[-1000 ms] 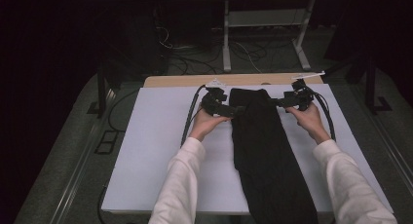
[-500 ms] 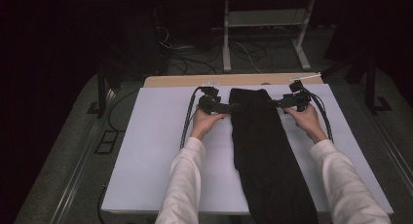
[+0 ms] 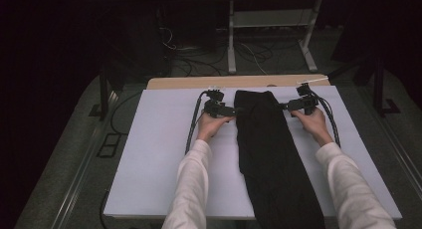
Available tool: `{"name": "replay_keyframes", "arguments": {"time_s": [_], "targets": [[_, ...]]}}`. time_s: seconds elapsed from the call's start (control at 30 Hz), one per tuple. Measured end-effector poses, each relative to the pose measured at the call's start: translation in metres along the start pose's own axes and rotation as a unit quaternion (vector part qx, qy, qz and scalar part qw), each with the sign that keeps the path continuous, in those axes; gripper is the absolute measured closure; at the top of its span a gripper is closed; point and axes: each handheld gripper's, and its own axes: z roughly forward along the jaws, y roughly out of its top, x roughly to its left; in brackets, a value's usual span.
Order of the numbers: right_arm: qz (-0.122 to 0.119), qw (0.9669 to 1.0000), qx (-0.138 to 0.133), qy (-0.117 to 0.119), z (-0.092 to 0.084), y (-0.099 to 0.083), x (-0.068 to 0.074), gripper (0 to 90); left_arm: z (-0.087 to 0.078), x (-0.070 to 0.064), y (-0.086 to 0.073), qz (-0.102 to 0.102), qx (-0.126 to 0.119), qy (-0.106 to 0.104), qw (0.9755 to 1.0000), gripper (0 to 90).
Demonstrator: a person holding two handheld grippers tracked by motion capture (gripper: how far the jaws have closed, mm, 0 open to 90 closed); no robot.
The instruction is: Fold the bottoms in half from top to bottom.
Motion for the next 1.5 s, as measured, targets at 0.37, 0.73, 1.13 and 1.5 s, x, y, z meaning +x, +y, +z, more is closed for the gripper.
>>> {"name": "replay_keyframes", "arguments": {"time_s": [0.37,0.73,1.13,1.5], "targets": [[0.008,0.9997,0.021,0.004,0.009,-0.004,-0.005,29.8,0.009,0.003,-0.005,-0.014,0.001,-0.010,0.9998,14.2],[0.024,0.9994,0.021,0.015,0.016,-0.005,-0.004,55.8,0.019,-0.003,-0.008,-0.010,0.021,0.007,0.9997,33.7],[0.038,0.9989,0.024,0.011,0.017,-0.006,-0.004,80.5,0.024,0.000,-0.010,-0.054,0.018,0.015,0.9983,74.2],[0.046,0.9984,0.018,0.025,0.011,-0.005,-0.002,82.0,0.022,-0.001,-0.010,-0.058,0.023,0.007,0.9981,86.3]]}}
